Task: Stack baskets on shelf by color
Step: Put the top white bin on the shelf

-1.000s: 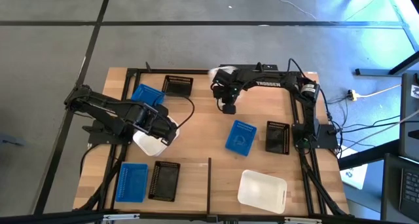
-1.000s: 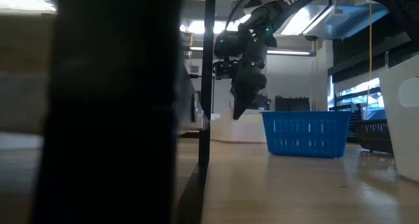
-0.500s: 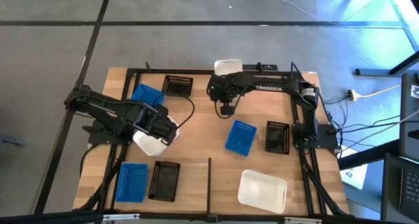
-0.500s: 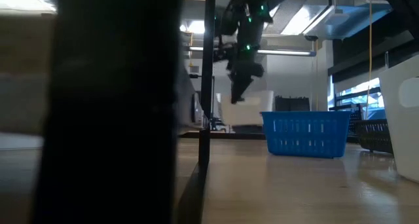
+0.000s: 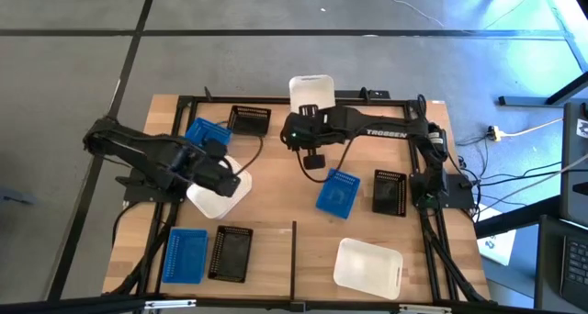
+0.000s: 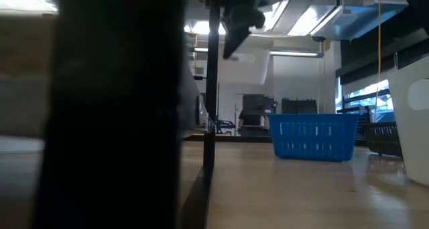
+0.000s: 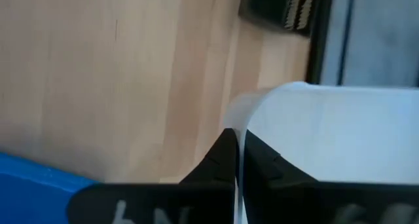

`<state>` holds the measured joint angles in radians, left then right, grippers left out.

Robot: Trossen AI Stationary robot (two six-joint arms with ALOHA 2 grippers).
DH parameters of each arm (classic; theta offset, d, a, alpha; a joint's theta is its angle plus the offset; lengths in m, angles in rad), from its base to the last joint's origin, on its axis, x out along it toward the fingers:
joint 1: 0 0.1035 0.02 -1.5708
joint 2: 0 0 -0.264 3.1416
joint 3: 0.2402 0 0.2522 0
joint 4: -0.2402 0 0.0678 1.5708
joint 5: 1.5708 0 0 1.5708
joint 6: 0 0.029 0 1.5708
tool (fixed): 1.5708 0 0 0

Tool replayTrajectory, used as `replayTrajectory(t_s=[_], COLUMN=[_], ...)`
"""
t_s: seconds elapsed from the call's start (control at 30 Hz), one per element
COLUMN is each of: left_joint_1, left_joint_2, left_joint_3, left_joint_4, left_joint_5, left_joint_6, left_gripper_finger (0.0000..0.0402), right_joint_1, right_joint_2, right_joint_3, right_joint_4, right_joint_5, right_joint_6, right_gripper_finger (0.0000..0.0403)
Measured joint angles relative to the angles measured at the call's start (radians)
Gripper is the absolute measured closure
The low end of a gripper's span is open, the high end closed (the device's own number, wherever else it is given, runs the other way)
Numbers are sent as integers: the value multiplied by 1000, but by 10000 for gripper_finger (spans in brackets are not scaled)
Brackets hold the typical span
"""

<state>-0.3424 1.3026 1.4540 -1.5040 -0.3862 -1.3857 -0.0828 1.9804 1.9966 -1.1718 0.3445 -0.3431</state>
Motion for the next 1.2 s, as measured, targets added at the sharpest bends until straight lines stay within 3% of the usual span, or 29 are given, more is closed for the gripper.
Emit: replayTrajectory(t_s=[0.2, 0.4, 0.67, 0.97, 1.2], left_joint_1=[-27, -27, -27, -26, -27], left_joint_2=[-71, -113, -148, -198, -261], left_joint_3=[0, 0, 0, 0, 0], left_joint_4=[2, -6, -62, -68, -67], left_joint_5=[-170, -261, -281, -277, -277], left_joint_6=[-3, 5, 25, 161, 197], left_gripper_finger=[360, 360, 360, 360, 360], right_joint_1=[85, 184, 292, 386, 443], right_joint_2=[0, 0, 0, -1, 15], right_joint_3=[48, 80, 202, 236, 236], right_joint_4=[-14, -6, 85, 360, 434], right_joint_5=[66, 141, 126, -24, -125], right_joint_6=[23, 48, 348, 517, 625], right_gripper_finger=[403, 403, 403, 403, 403])
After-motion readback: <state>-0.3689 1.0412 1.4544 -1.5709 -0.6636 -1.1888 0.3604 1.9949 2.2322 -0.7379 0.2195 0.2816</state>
